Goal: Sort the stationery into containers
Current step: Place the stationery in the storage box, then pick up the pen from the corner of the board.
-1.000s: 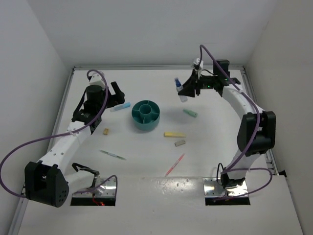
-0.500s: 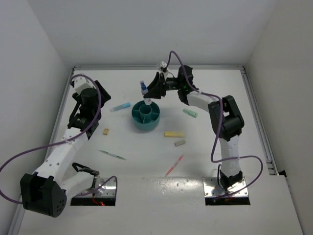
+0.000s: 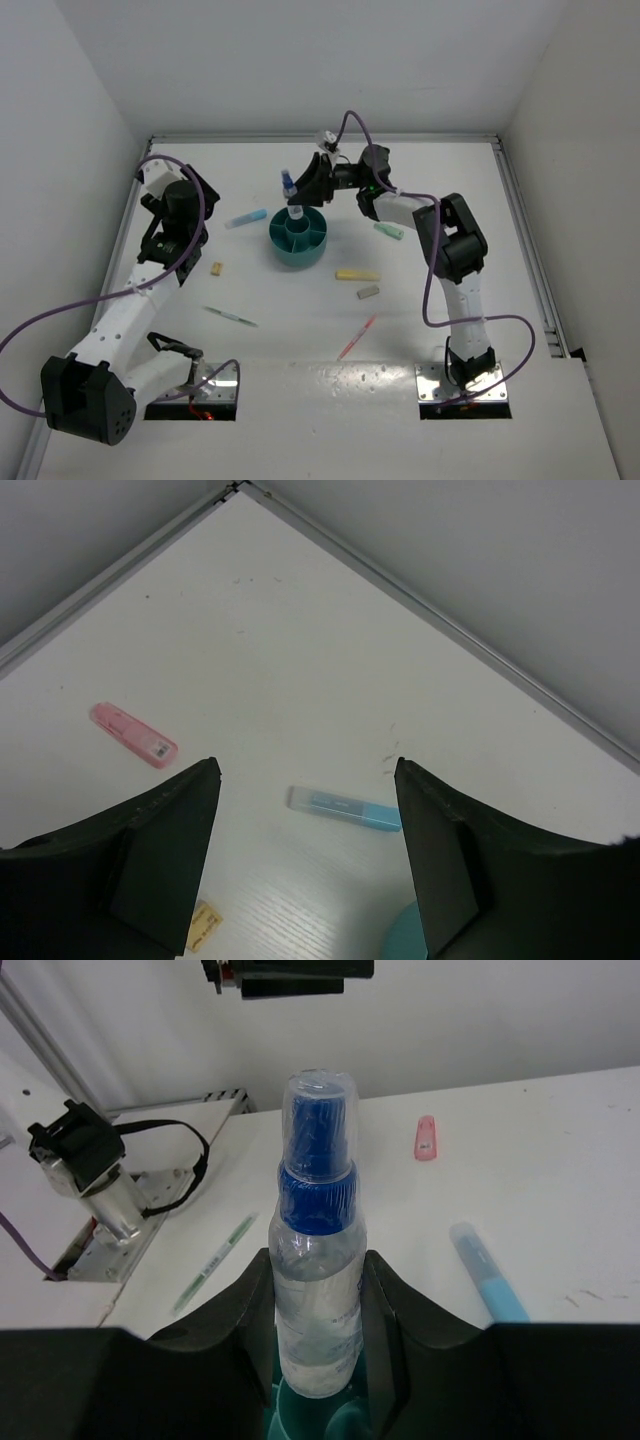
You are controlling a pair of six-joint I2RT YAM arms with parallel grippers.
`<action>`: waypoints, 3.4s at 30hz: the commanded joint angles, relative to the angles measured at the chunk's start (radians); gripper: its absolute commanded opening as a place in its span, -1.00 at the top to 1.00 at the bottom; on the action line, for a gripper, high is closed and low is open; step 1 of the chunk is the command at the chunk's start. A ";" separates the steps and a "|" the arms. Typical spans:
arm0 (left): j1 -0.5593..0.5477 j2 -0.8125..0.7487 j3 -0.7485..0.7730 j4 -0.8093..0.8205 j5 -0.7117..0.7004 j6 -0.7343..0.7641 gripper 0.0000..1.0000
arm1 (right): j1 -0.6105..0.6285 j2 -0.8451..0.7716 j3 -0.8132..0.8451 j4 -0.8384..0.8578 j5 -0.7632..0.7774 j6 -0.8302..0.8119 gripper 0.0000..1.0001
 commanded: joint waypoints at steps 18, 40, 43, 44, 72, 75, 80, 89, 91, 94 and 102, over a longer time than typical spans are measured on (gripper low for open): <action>-0.005 0.027 0.015 0.003 0.001 -0.027 -0.60 | 0.006 0.073 -0.057 0.056 -0.027 -0.082 0.36; -0.005 0.371 0.212 -0.422 -0.126 -0.469 -0.29 | -0.004 -0.059 -0.166 -0.079 -0.017 -0.233 0.14; 0.025 0.309 0.169 -0.422 -0.149 -0.501 -0.29 | -0.004 -0.088 -0.177 -0.095 -0.017 -0.233 0.14; 0.035 0.295 0.158 -0.422 -0.149 -0.524 -0.29 | -0.013 -0.114 -0.163 -0.115 -0.017 -0.233 0.14; 0.437 0.712 0.324 -0.397 0.127 -0.545 -0.41 | -0.022 -0.633 -0.186 -1.571 0.461 -0.943 -0.42; 0.463 0.766 0.344 -0.397 0.127 -0.555 -0.41 | -0.022 -0.624 -0.186 -1.582 0.443 -0.952 -0.40; 0.484 0.817 0.393 -0.406 0.179 -0.555 -0.36 | -0.031 -0.624 -0.186 -1.591 0.443 -0.952 -0.40; 0.484 0.903 0.505 -0.449 0.190 -0.565 -0.35 | -0.031 -0.633 -0.195 -1.582 0.443 -0.952 -0.40; 0.484 0.938 0.544 -0.494 0.190 -0.584 -0.35 | -0.031 -0.633 -0.195 -1.582 0.443 -0.952 -0.40; 0.484 0.970 0.569 -0.537 0.199 -0.584 -0.35 | -0.040 -0.633 -0.195 -1.573 0.443 -0.952 -0.40; 0.484 0.949 0.560 -0.569 0.177 -0.584 -0.30 | -0.050 -0.642 -0.204 -1.564 0.434 -0.943 -0.40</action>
